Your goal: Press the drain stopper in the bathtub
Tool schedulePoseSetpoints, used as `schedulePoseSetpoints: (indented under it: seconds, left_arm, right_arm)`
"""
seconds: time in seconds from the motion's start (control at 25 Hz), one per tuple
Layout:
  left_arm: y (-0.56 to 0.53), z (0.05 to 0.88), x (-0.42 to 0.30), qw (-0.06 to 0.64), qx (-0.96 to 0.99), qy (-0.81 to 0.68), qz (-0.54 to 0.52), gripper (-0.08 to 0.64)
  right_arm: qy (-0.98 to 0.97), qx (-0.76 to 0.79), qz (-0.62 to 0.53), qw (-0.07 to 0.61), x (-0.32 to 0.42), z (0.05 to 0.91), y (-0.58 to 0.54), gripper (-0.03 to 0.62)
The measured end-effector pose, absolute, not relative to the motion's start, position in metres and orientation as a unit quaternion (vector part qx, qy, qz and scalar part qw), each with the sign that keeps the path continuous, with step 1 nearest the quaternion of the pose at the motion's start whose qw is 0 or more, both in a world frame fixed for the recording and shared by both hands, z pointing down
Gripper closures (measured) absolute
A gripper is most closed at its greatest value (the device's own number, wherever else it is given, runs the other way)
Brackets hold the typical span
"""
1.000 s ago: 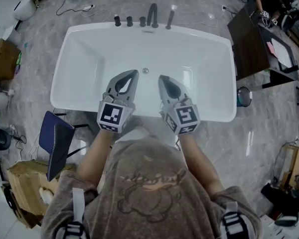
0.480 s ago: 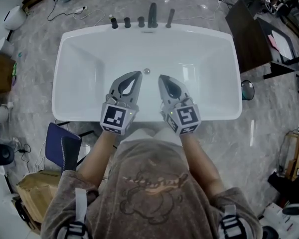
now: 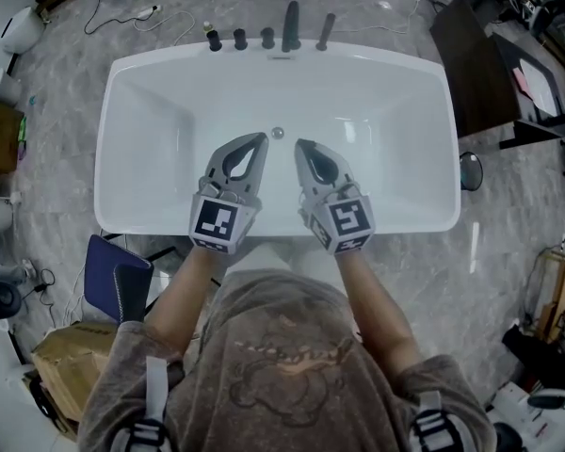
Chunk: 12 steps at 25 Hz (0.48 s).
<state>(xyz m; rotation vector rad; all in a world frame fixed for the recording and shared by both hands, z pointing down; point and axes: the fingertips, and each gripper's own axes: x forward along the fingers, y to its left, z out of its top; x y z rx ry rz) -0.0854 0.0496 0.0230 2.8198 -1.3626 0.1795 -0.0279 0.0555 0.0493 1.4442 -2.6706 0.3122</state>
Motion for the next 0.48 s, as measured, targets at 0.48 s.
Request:
schedulePoseSetpoints:
  seconds: [0.48]
  left_arm:
    - [0.002, 0.061, -0.069, 0.016, 0.896, -0.442, 0.053, 0.555]
  right_arm:
    - [-0.876, 0.468, 0.11, 0.047, -0.014, 0.094, 0.002, 0.592]
